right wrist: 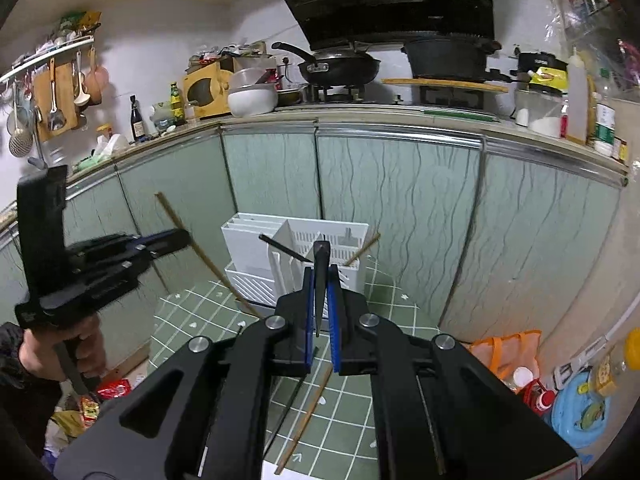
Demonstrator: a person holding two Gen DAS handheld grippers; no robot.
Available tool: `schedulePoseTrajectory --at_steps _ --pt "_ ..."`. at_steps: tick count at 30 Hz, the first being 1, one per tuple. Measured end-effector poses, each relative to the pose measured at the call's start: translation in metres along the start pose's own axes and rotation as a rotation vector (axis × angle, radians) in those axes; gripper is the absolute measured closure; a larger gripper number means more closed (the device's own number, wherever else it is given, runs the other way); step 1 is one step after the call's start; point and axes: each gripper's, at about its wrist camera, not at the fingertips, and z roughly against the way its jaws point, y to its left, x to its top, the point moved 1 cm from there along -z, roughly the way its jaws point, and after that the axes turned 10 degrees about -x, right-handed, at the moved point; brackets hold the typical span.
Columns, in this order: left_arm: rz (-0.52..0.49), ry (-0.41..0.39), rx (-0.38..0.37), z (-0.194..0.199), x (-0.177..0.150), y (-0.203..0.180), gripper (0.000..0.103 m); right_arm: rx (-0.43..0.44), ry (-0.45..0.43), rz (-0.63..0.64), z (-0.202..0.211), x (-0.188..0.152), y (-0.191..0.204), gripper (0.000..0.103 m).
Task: Organize utensils
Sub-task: 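Lift both held chopsticks upright and carry them above the white holder, then drop both chopsticks into the holder by opening both grippers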
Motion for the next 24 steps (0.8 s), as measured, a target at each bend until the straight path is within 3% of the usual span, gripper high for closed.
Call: schedulePoseTrajectory --at_steps 9,15,24 --pt "-0.039 0.003 -0.055 -0.021 0.053 -0.011 0.097 0.034 -0.004 0.007 -0.010 0.057 -0.008 0.097" --pt "-0.068 -0.007 -0.041 -0.037 0.085 -0.006 0.097 0.026 -0.021 0.011 -0.025 0.093 -0.013 0.097" --pt "-0.093 0.013 -0.021 -0.085 0.081 0.017 0.097 0.008 0.025 -0.019 -0.087 0.093 -0.028 0.097"
